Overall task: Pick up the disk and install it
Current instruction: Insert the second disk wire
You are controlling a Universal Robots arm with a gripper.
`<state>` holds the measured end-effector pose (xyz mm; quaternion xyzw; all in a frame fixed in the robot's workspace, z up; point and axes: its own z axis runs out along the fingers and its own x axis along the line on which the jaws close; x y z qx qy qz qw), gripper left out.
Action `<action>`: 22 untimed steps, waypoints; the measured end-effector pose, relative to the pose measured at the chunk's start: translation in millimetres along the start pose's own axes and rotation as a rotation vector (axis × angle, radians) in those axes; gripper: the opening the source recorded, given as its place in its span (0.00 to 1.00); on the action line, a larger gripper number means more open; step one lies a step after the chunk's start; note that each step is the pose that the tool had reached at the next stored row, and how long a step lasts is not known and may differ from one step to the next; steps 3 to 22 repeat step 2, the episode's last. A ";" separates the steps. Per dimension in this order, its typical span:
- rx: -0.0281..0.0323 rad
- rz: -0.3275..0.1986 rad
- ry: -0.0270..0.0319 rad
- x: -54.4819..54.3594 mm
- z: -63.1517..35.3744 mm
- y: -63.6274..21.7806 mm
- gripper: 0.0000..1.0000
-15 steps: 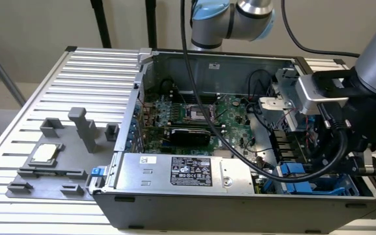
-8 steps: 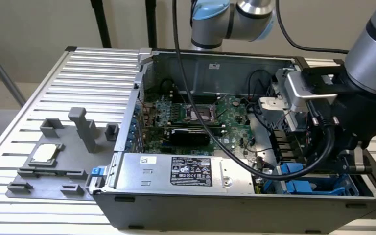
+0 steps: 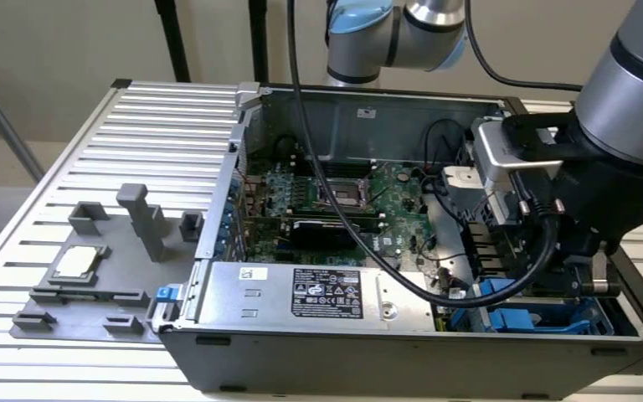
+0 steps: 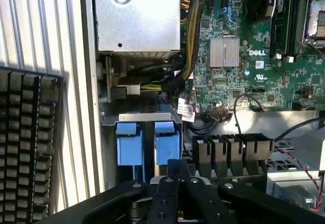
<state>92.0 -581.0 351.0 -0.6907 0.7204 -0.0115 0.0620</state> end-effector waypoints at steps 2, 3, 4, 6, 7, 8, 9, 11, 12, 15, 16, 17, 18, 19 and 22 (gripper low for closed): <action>0.0000 0.000 0.0001 0.0 0.0 0.0 0.11; 0.0000 0.000 0.0001 0.0 0.0 0.0 0.11; 0.0000 0.000 0.0001 0.0 0.0 0.0 0.11; 0.0000 0.000 0.0001 0.0 0.0 0.0 0.11; 0.0000 0.000 0.0001 0.0 0.0 0.0 0.11; 0.0000 0.000 0.0001 0.0 0.0 0.0 0.11; 0.0000 0.000 0.0001 0.0 0.0 0.0 0.11; 0.0000 0.000 0.0001 0.0 0.0 0.0 0.11; 0.0000 0.000 0.0001 0.0 0.0 0.0 0.11; 0.0000 0.000 0.0001 0.0 0.0 0.0 0.11; 0.0000 0.000 0.0001 0.0 0.0 0.0 0.11; 0.0000 0.000 0.0001 0.0 0.0 0.0 0.11; 0.0000 0.000 0.0001 0.0 0.0 0.0 0.11; 0.0000 0.000 0.0001 0.0 0.0 0.0 0.11; 0.0000 0.000 0.0001 0.0 0.0 0.0 0.11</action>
